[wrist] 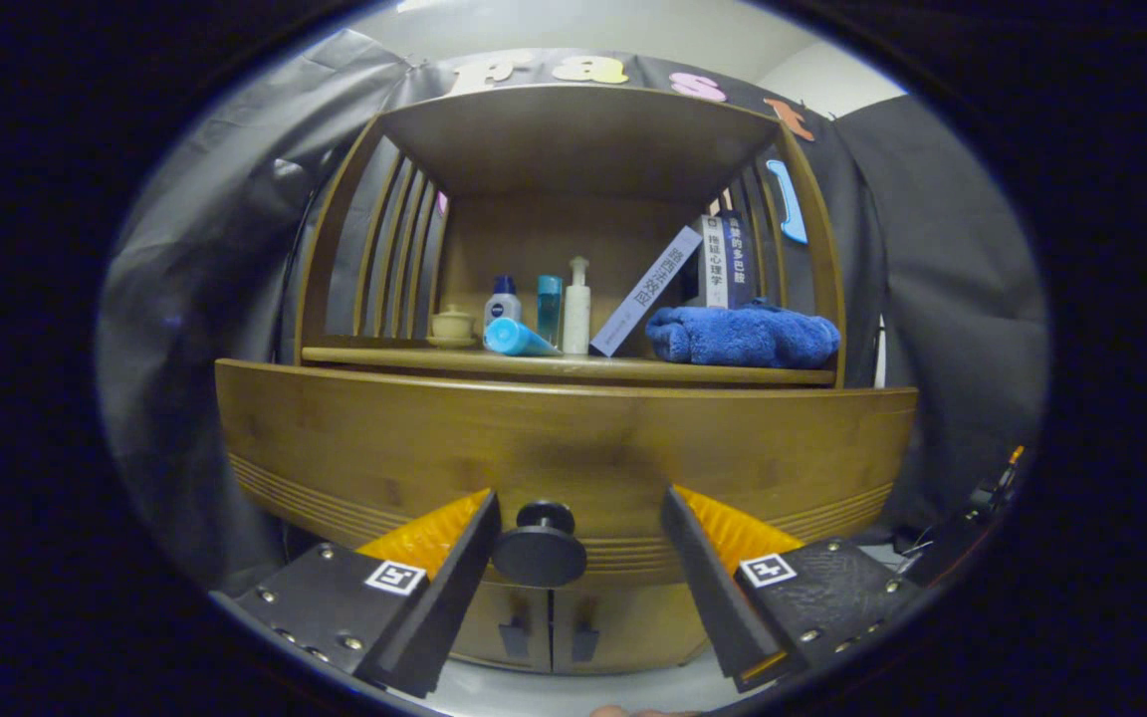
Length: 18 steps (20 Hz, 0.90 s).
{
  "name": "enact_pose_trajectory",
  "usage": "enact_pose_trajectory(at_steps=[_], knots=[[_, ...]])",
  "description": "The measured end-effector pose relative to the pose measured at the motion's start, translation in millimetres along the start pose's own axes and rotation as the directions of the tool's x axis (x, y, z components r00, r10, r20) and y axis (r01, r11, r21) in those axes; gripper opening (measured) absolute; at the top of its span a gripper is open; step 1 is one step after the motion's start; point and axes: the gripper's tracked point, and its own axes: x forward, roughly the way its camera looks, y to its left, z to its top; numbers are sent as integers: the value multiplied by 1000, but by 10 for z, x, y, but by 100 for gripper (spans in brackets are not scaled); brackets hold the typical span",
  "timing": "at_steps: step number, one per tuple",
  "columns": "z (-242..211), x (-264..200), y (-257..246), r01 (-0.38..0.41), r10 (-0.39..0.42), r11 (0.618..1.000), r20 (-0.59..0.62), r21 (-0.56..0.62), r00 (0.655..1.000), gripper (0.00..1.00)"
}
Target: Pull open the drawer, take out the items inside it, and place them on the countertop above the cabinet.
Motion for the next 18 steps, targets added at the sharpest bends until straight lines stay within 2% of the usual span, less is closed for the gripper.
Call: enact_pose_trajectory(at_steps=[6,11,18], knots=[[-48,401,67,9,0,994,79,-110,997,99],[-67,576,87,9,-4,999,92,-46,996,99],[-64,834,109,15,-7,999,145,-52,989,99]])
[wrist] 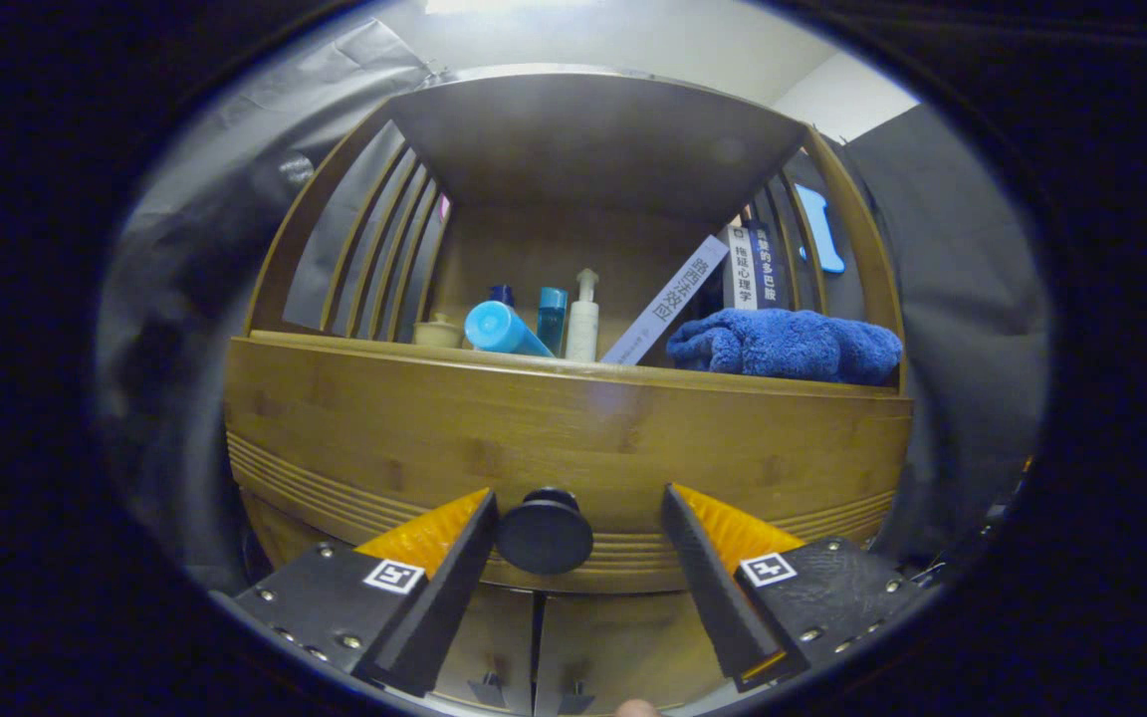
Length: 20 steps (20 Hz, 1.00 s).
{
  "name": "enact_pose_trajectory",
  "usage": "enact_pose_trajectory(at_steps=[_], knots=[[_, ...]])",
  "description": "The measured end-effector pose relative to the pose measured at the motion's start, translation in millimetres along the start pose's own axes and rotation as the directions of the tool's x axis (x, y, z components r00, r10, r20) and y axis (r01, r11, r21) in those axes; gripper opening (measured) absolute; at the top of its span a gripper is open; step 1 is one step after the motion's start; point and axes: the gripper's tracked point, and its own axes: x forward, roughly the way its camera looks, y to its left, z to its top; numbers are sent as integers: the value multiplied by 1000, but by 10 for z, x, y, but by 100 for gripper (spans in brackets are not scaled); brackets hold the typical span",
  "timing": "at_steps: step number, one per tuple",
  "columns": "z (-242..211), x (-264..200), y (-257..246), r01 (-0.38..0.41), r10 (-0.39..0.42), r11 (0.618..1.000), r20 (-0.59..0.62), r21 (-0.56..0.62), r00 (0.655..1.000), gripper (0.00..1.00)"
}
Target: Pull open the drawer, take out the items inside it, and place them on the countertop above the cabinet.
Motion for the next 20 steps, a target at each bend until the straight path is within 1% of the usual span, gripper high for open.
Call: enact_pose_trajectory(at_steps=[7,11,13,16,19,20], knots=[[-13,-33,-14,1,-1,1000,13,14,1000,99],[-55,-44,-6,-22,22,1000,-40,-3,999,99],[-145,-94,-28,-18,19,1000,-97,8,995,98],[-63,-295,-53,6,-2,999,-136,32,991,96],[112,-659,-128,36,-30,999,-183,29,983,96],[190,-779,-139,36,-27,998,-195,41,980,96]])
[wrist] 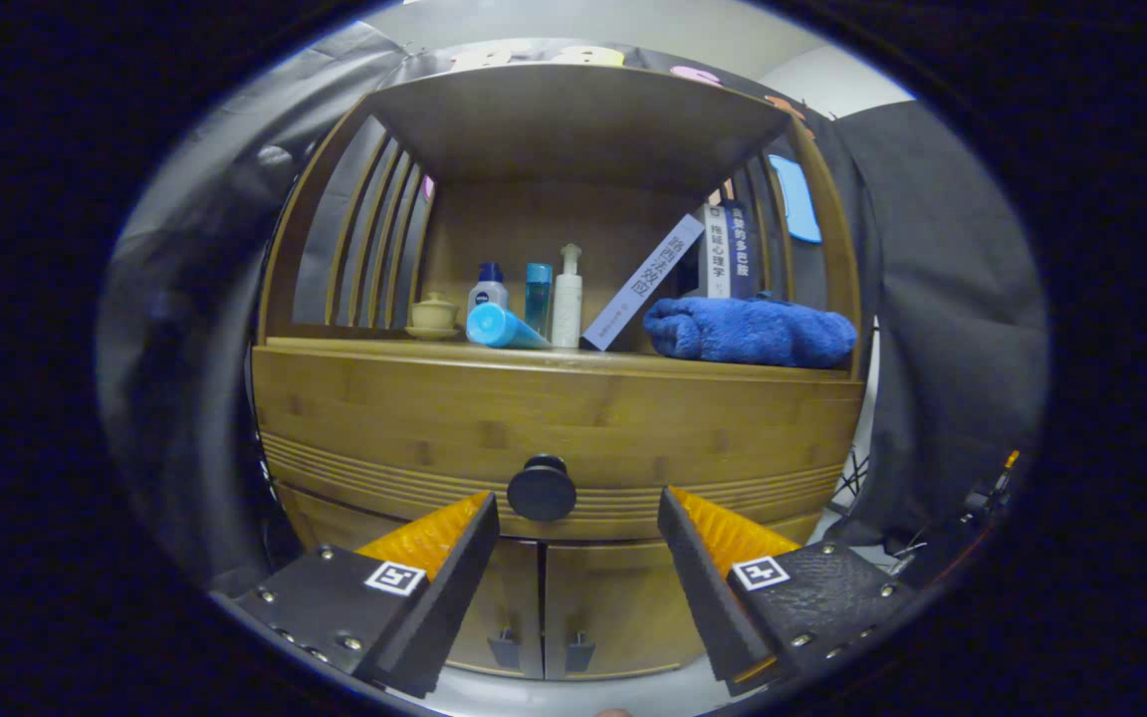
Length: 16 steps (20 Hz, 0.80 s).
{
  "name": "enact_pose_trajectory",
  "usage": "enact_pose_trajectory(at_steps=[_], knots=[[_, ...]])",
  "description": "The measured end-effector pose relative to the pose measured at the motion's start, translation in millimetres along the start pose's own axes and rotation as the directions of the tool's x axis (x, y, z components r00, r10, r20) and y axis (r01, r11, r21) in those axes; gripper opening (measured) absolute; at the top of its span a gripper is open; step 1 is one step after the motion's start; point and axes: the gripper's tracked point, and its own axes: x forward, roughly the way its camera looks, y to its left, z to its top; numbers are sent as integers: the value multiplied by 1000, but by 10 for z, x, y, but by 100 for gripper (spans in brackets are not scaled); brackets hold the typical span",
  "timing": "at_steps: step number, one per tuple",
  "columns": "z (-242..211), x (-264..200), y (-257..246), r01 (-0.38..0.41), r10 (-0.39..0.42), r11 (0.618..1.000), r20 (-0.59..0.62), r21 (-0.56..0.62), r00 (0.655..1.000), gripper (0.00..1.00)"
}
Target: Pull open the drawer, take out the items inside it, and place them on the countertop above the cabinet.
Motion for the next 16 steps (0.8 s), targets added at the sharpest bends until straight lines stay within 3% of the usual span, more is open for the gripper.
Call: enact_pose_trajectory(at_steps=[5,16], knots=[[205,-571,-131,14,-9,998,-86,57,996,96],[1305,-1452,-195,-39,42,994,-27,104,999,97]])
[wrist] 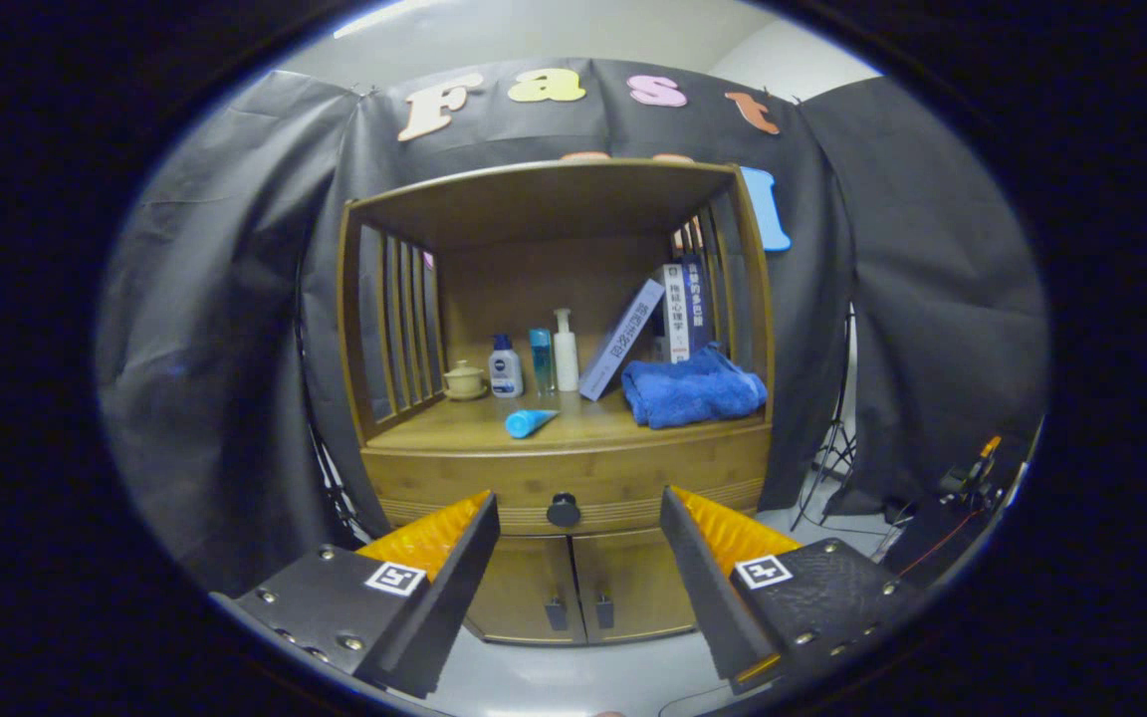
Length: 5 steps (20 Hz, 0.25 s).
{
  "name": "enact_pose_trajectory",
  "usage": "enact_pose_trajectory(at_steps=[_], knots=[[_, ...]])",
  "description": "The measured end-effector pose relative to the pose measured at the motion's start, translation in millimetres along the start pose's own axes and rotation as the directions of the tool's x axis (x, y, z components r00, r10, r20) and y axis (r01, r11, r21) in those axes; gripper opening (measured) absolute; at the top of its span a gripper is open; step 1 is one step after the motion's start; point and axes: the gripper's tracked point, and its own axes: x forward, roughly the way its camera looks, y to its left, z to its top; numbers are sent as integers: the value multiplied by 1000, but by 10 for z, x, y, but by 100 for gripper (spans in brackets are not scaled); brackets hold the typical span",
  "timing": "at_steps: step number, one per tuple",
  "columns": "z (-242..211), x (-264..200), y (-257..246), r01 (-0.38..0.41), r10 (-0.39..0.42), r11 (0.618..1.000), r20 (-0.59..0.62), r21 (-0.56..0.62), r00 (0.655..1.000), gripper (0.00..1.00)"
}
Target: Pull open the drawer, take out the items inside it, and place them on the countertop above the cabinet.
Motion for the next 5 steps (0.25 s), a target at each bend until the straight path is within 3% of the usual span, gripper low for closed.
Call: enact_pose_trajectory(at_steps=[5], knots=[[468,-409,211,-48,51,998,62,-49,997,97]])
